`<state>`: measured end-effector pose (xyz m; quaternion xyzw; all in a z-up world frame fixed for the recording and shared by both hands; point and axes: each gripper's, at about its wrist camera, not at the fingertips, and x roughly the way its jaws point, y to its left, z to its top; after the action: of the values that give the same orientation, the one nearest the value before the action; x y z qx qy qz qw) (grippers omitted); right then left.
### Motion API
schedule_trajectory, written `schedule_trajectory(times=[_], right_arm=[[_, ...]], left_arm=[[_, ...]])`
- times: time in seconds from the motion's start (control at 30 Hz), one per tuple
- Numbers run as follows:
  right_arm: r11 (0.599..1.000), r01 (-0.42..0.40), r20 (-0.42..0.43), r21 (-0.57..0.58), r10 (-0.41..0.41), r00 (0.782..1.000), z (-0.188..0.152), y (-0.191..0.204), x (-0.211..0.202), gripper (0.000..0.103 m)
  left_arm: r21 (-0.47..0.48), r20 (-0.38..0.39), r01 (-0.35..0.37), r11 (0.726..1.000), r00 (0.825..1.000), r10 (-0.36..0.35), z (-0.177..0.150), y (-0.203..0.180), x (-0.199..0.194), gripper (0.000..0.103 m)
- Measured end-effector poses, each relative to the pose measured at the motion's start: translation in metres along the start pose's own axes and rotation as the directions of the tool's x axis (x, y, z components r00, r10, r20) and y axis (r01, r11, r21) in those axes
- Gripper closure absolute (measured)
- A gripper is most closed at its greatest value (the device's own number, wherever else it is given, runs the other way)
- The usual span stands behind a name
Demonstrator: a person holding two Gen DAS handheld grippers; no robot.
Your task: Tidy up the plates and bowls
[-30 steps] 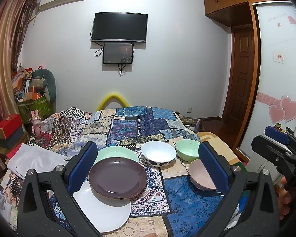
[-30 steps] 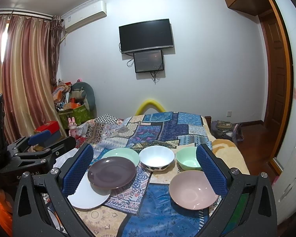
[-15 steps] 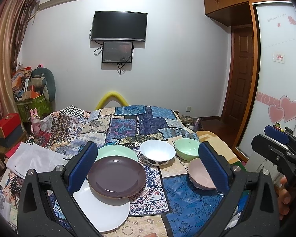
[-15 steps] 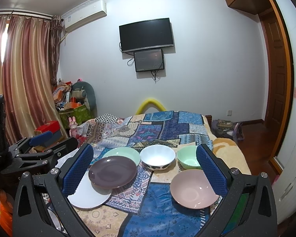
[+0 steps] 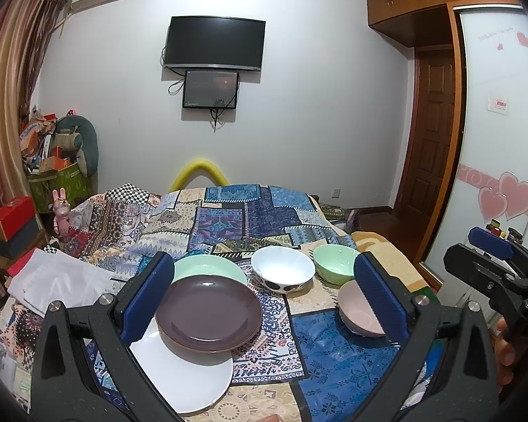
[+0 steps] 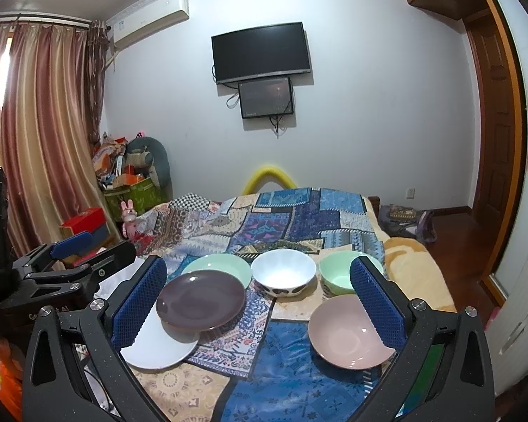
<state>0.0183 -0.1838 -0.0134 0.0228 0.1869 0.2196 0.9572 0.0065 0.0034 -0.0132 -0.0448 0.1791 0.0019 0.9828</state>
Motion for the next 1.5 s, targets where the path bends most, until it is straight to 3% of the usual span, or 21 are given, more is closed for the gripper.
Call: schedule_trajectory(times=[0.33, 0.63, 0.83, 0.93, 1.0, 1.07, 1.27, 1.4, 1.5], right_arm=[[1.000, -0.026, -0.101, 0.006, 0.026, 0.995, -0.013, 0.013, 0.047, 0.000], [0.999, -0.051, -0.238, 0.016, 0.053, 0.970, -0.035, 0.023, 0.106, 0.004], [0.999, -0.047, -0.333, 0.014, 0.049, 0.942, -0.050, 0.027, 0.143, 0.019], [0.999, -0.043, -0.377, 0.014, 0.045, 0.925, -0.057, 0.028, 0.162, 0.027], [1.000, -0.031, -0.406, 0.007, 0.031, 0.913, -0.062, 0.028, 0.174, 0.032], [0.999, -0.035, -0.436, 0.012, 0.036, 0.899, -0.068, 0.029, 0.186, 0.038], [0.996, -0.057, -0.517, 0.064, 0.082, 0.852, -0.083, 0.028, 0.219, 0.055], [0.995, -0.052, -0.536, 0.080, 0.087, 0.839, -0.089, 0.027, 0.231, 0.060], [0.994, -0.047, -0.551, 0.099, 0.095, 0.829, -0.093, 0.025, 0.240, 0.069]], left_arm=[[-0.044, -0.084, 0.008, 0.999, 0.996, -0.011, -0.012, 0.036, 0.033, 0.000], [-0.090, -0.203, 0.013, 0.996, 0.979, -0.031, -0.033, 0.082, 0.078, 0.003], [-0.088, -0.303, -0.002, 0.996, 0.953, -0.025, -0.051, 0.113, 0.115, 0.019], [-0.071, -0.350, -0.015, 0.997, 0.937, -0.011, -0.061, 0.129, 0.134, 0.033], [-0.063, -0.386, -0.008, 0.998, 0.922, -0.017, -0.067, 0.139, 0.147, 0.048], [-0.057, -0.424, 0.004, 0.998, 0.905, -0.028, -0.073, 0.150, 0.161, 0.054], [-0.067, -0.475, 0.008, 0.998, 0.879, -0.039, -0.085, 0.173, 0.190, 0.056], [-0.048, -0.488, -0.029, 0.998, 0.873, 0.002, -0.090, 0.183, 0.208, 0.062], [-0.064, -0.512, -0.019, 0.998, 0.859, -0.017, -0.094, 0.190, 0.221, 0.070]])
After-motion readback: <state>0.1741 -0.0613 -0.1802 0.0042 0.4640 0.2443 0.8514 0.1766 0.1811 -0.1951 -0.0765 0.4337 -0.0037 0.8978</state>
